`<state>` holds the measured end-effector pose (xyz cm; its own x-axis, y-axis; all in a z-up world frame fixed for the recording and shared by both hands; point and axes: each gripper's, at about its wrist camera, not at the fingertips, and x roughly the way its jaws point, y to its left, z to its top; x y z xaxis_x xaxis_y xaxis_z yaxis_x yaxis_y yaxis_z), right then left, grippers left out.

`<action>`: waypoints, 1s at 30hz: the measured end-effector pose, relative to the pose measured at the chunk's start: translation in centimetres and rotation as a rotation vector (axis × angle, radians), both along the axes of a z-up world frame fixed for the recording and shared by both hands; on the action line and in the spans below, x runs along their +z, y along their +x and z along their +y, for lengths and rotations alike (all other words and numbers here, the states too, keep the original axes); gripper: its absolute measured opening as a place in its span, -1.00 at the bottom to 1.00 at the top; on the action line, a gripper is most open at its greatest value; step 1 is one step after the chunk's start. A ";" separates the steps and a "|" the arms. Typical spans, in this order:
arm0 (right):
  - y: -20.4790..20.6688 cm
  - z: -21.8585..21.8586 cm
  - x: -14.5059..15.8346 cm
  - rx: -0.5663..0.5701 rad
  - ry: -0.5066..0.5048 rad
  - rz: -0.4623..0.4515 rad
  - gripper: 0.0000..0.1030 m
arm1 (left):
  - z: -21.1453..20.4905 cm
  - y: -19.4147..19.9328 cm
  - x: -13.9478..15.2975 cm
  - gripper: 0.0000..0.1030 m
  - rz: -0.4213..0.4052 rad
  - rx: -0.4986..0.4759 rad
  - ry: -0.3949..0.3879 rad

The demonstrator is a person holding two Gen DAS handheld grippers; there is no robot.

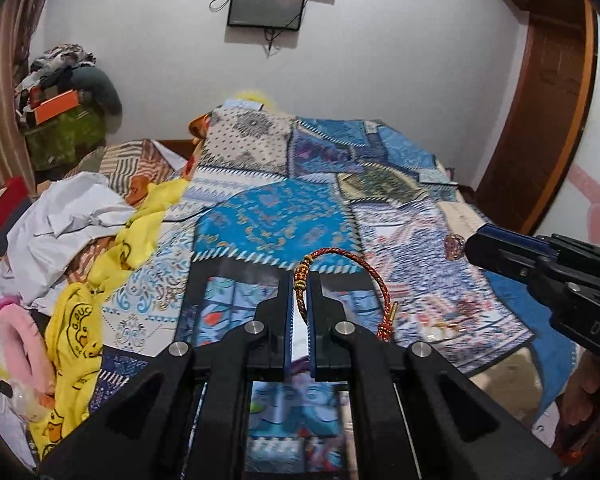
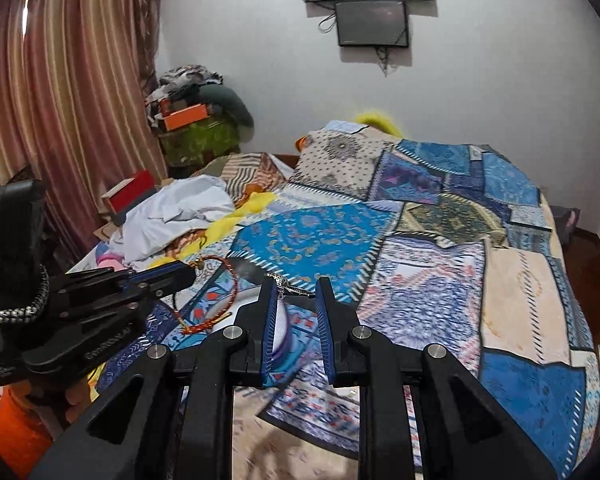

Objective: Organize jewelry
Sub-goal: 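Lift the bracelet with the left tool and carry it to the purple heart tin, then lower the bracelet into the heart tin and open the left tool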

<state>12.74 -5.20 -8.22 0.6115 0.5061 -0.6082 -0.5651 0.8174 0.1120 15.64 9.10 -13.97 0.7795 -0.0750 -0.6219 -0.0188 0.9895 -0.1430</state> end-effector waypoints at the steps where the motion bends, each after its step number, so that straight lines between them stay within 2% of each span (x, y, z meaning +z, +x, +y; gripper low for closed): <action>1: 0.1 0.4 -0.3 0.004 -0.007 0.005 -0.66 | 0.3 0.2 -0.4 -0.91 0.009 0.004 0.002; 9: 1.9 2.9 -4.4 0.051 -0.061 0.125 -0.66 | 2.1 2.4 -4.3 -0.91 0.105 0.010 -0.020; 15: 2.5 3.9 -6.1 0.071 -0.075 0.184 -0.66 | 1.9 3.5 -6.2 -0.91 0.145 -0.015 -0.021; 30: 3.2 6.3 -7.7 0.109 -0.133 0.217 -0.64 | 2.0 4.0 -6.3 -0.91 0.154 -0.031 -0.021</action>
